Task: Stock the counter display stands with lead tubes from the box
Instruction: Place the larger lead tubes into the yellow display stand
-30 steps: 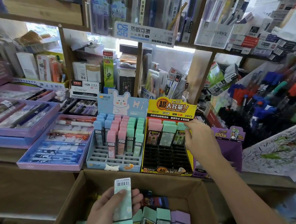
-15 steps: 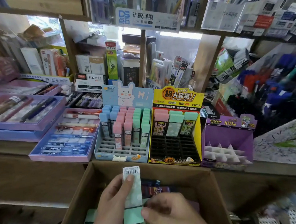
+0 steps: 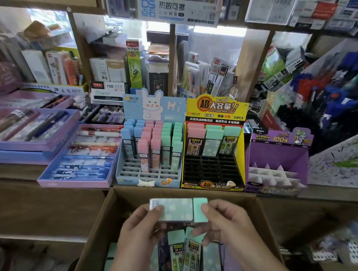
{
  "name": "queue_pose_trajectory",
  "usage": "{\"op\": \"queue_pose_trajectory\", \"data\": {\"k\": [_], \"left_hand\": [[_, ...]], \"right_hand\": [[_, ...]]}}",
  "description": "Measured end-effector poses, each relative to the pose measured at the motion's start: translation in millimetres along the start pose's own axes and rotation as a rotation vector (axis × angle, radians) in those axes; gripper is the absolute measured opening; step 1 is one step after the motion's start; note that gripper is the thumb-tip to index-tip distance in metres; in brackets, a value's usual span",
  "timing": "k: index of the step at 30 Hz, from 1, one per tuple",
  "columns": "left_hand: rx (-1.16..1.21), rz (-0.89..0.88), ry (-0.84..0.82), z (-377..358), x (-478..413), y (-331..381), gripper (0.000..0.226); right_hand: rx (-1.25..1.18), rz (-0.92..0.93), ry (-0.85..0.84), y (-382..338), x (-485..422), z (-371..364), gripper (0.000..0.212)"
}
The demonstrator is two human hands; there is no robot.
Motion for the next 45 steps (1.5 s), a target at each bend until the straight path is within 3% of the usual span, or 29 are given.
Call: {"op": "queue_pose_trajectory", "data": {"k": [3, 7, 16, 20, 25, 34, 40, 45], "left_hand": [[-0.088, 0.028, -0.082, -5.5, 2.3, -3.3, 0.01], [-0.238, 0.024, -0.19, -10.0, 5.7, -6.7, 0.018], [-0.33, 0.005, -0.266, -15.8, 12.9, -9.2, 0.013], [-0.335, 0.002, -0.267, -16.5, 12.7, -9.1, 0.013], [-0.205, 0.037, -0.144, -11.0, 5.8, -10.2, 0.019], [-0.3, -0.093, 0.003, 2.9, -4.0, 2.6, 0.022], [-0.641, -0.242, 0.028, 5.7, -1.8, 12.0, 0.014], [-0.832, -0.248, -0.016, 5.8, 0.0, 15.5, 0.009]], "right_hand": [[-0.121, 0.106, 0.064, -9.1, -1.6, 4.8, 0.035], [-0.234, 0.202, 0.12, -15.8, -2.5, 12.4, 0.022], [-0.113, 0.259, 0.132, -13.8, -6.0, 23.0, 0.026], [-0.007, 0.305, 0.142, -25.3, -4.3, 27.4, 0.031], [0.161, 0.499, 0.175, -70.3, 5.5, 36.3, 0.014], [0.534, 0.788, 0.323, -153.0, -7.3, 61.1, 0.013], [0.699, 0.81, 0.37, -172.4, -37.2, 65.9, 0.014], [0.844, 0.832, 0.4, -172.8, -55.6, 66.5, 0.017]]}}
Point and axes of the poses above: each hand's wrist, its own x-axis away from the middle knuckle, its own z-axis out of the back of the hand, y = z × x, the point moved 5 cm from there along -x, towards the middle knuckle, and after that the axes turned 4 degrees about y, right-handed, at the moved point
